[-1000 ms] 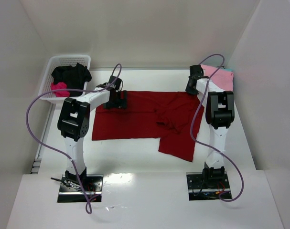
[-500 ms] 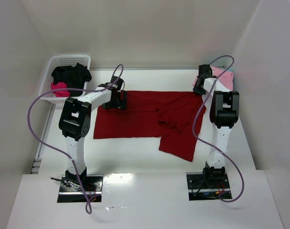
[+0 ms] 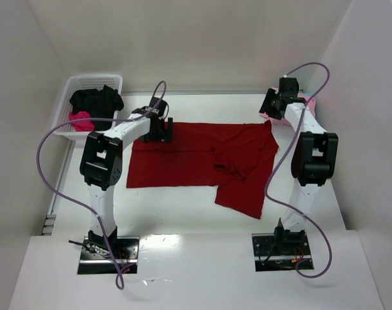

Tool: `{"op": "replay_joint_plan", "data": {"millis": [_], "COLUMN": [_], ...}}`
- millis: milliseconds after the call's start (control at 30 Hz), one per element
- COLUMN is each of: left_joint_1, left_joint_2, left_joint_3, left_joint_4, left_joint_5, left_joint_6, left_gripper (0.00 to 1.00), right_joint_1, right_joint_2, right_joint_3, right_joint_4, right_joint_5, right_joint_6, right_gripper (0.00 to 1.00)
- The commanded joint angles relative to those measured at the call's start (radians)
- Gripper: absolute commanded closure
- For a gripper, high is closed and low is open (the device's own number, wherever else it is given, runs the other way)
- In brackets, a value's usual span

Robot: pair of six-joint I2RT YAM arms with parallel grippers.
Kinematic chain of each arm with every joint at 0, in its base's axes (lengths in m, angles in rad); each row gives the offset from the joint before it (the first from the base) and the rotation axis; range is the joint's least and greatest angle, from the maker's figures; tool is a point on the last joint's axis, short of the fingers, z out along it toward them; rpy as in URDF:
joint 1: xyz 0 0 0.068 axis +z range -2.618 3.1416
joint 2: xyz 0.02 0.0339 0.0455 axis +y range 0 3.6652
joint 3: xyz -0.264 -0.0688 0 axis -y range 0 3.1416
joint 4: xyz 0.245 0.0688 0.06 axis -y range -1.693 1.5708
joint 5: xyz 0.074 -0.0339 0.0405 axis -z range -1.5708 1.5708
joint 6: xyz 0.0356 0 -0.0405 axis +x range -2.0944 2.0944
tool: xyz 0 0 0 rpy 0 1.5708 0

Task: Fold and stack the t-shirts
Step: Fold the flattened tshirt in 1/3 of the way

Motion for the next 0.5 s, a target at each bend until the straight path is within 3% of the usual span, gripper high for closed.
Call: {"op": "replay_joint_plan", "data": {"millis": [0,400,467], "left_joint_1": [0.025,0.114,0.123], "left_joint_2": [-0.052,0.059,0.078], "left_joint_3": [0.079,0.125,0.125], "left_joint_4": [-0.005,0.065,0.065], "left_joint_5": [0.056,0.076,0.088], "left_joint_6": [0.005,-0.031,-0.031], "left_gripper": [0.01,0.01,0.01], "right_joint_1": [0.011,0.011,0.011], "right_joint_2": [-0.144,-0.146,-0.146], "right_joint_3": [-0.056,-0.304,-0.327], "right_joint_4": [0.018,-0.015,-0.015], "right_joint_5": [-0.007,0.067,0.052], "right_joint_6": [-0.011,-0.022,-0.022], "right_gripper": [0.44,0.77,0.77]}}
